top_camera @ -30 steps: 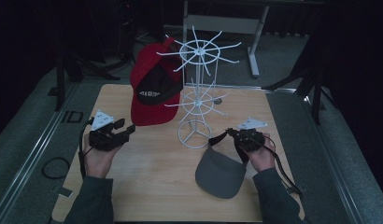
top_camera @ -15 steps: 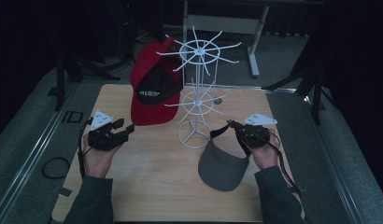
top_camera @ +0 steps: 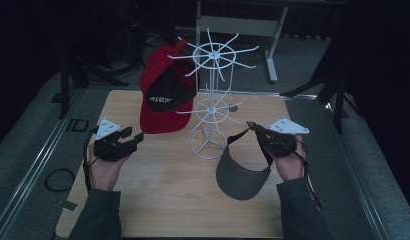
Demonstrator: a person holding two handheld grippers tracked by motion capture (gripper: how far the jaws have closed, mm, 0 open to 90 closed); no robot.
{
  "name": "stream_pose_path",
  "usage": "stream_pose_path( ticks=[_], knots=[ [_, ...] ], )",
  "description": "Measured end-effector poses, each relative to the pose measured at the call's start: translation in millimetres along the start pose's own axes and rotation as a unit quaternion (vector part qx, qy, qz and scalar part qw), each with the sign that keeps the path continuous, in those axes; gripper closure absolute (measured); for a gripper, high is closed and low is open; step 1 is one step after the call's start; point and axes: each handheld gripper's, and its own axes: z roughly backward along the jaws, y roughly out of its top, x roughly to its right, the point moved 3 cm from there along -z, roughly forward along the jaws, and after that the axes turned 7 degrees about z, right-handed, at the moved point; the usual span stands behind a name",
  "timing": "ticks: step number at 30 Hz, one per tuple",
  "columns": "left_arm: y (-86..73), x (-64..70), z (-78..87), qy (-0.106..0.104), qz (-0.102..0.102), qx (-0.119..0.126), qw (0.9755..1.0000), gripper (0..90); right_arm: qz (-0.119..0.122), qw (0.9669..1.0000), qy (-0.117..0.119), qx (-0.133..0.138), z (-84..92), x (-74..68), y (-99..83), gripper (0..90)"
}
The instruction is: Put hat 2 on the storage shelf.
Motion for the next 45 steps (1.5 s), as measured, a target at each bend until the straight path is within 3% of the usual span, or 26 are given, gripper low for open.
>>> stream_pose_path(
  ticks=[23, 33, 45],
  knots=[
    [0.0, -0.6, 0.6, -0.004, 0.003, 0.001, 1.0000, 51.2, 0.025, 0.9989, 0.000, 0.038, 27.1, -4.8, 22.5, 87.5],
    [-0.2, -1.2, 0.9, -0.005, 0.004, 0.002, 1.0000, 51.2, 0.016, 0.9981, 0.014, 0.058, 35.1, -7.7, 29.7, 87.4],
    [-0.6, -1.9, 0.7, -0.005, 0.005, 0.001, 1.0000, 51.1, -0.020, 0.9950, 0.034, 0.092, 38.3, -6.3, 35.9, 87.5]
  ],
)
